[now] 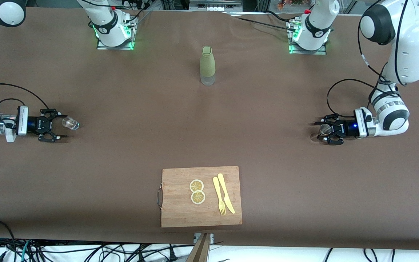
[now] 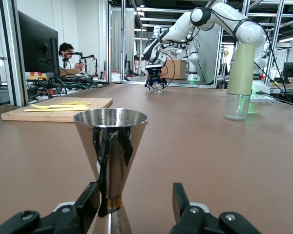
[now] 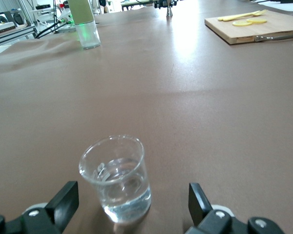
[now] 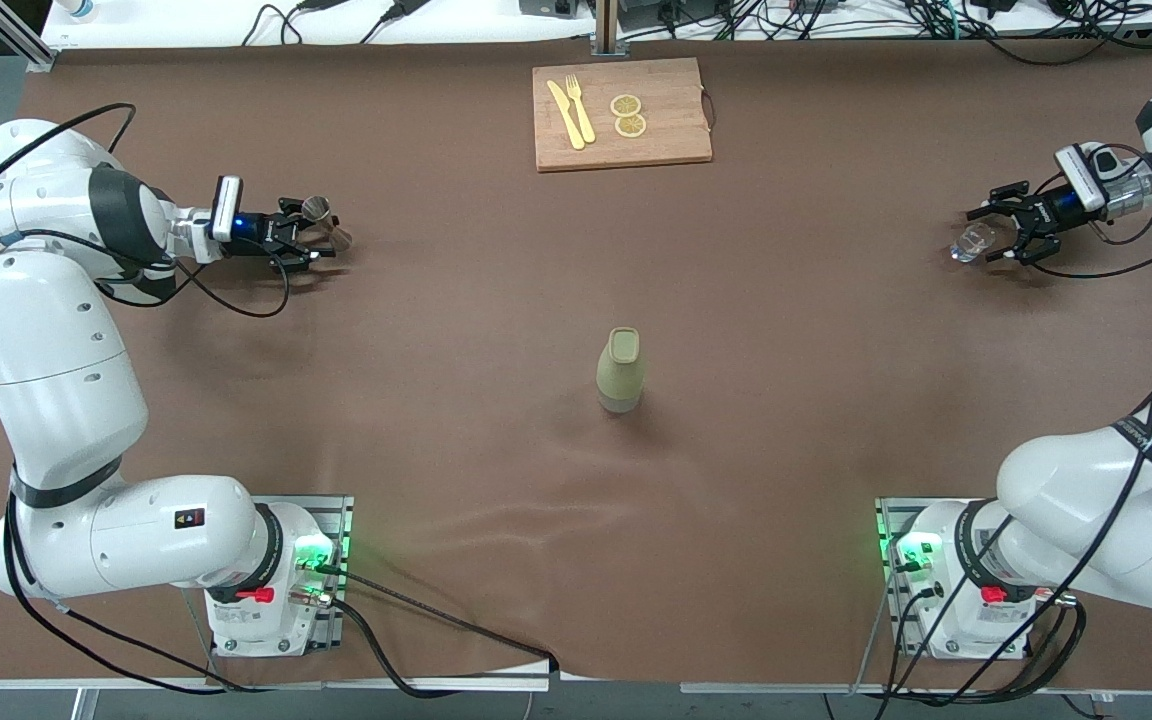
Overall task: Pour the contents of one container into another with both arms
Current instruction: 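Grasp the clear glass beaker with the right gripper, then carry the steel jigger with the left gripper toward the table middle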
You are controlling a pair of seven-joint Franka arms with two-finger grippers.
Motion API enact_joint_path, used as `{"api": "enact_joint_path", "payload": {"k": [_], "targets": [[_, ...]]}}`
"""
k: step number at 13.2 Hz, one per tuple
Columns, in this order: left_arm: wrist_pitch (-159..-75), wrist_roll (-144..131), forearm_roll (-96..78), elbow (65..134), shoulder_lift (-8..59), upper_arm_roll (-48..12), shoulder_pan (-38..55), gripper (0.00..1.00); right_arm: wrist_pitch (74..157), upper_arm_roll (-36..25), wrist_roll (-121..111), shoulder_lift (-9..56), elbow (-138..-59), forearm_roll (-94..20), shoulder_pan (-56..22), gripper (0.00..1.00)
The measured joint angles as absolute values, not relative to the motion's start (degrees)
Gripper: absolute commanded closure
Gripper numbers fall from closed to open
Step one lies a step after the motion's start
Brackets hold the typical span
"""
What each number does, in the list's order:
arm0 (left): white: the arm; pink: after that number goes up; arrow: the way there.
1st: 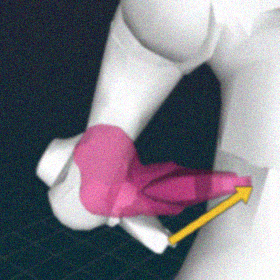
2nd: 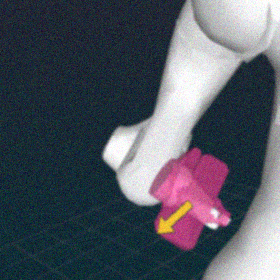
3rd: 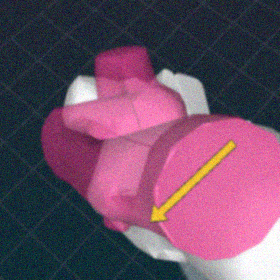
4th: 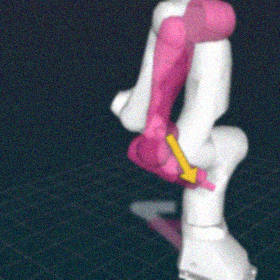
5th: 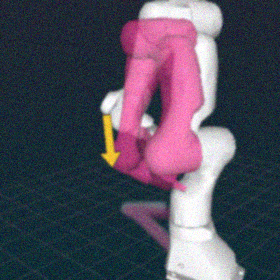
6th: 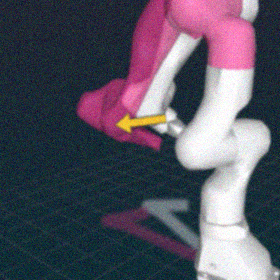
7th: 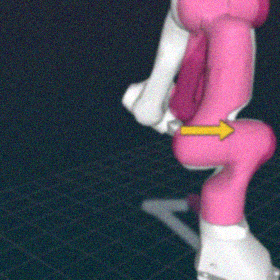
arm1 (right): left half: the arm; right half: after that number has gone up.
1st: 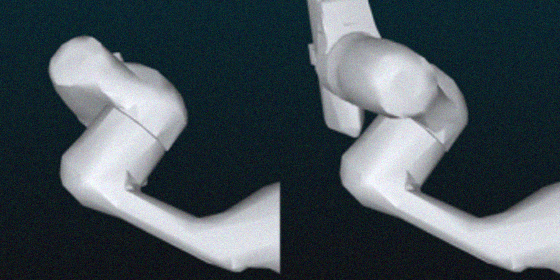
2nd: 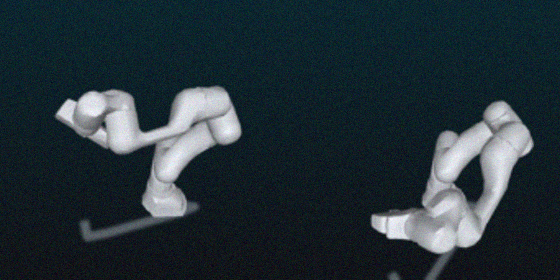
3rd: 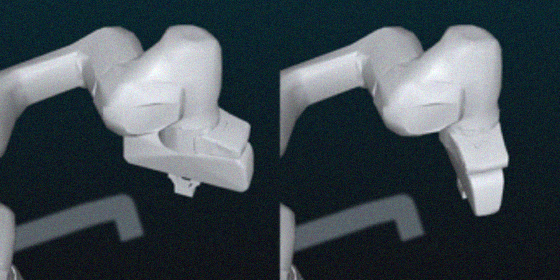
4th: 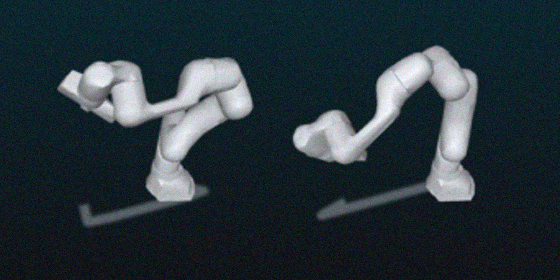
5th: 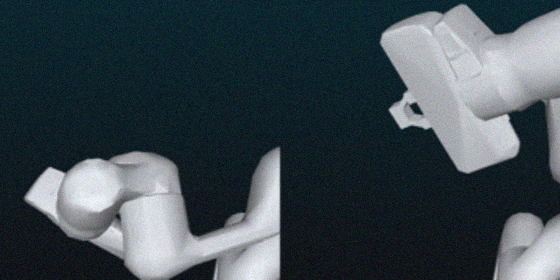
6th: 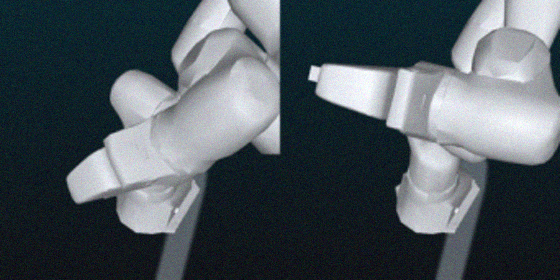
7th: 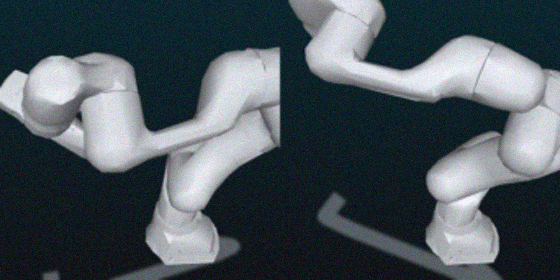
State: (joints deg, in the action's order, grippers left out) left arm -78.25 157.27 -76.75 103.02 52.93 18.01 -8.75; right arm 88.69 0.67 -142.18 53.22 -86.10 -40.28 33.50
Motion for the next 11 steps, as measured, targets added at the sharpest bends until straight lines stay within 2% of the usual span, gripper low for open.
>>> {"api": "enact_joint_path", "payload": {"k": [1, 3, 5, 6, 11], "targets": [[-77.97, 157.30, -76.75, 102.67, 53.29, 18.01, -8.75, 0.53, 88.68, 1.04, -142.58, 53.75, -86.10, -40.35, 33.49, 0.00], [-77.74, 157.31, -76.75, 102.30, 53.66, 18.04, -8.81, 0.80, 88.67, 1.54, -142.86, 54.78, -86.09, -40.61, 33.49, 0.00], [-77.67, 157.34, -76.75, 102.24, 53.73, 18.08, -8.91, 0.97, 88.38, 1.66, -143.16, 55.43, -86.09, -41.16, 33.50, 0.00], [-77.34, 157.35, -76.75, 102.17, 53.73, 18.11, -8.98, 1.00, 88.15, 1.70, -143.31, 55.59, -86.08, -41.48, 33.51, 0.00], [-76.93, 157.38, -76.77, 101.86, 53.78, 18.07, -8.98, 1.00, 86.62, 3.32, -144.97, 56.66, -86.08, -41.89, 33.52, 0.00]]}}
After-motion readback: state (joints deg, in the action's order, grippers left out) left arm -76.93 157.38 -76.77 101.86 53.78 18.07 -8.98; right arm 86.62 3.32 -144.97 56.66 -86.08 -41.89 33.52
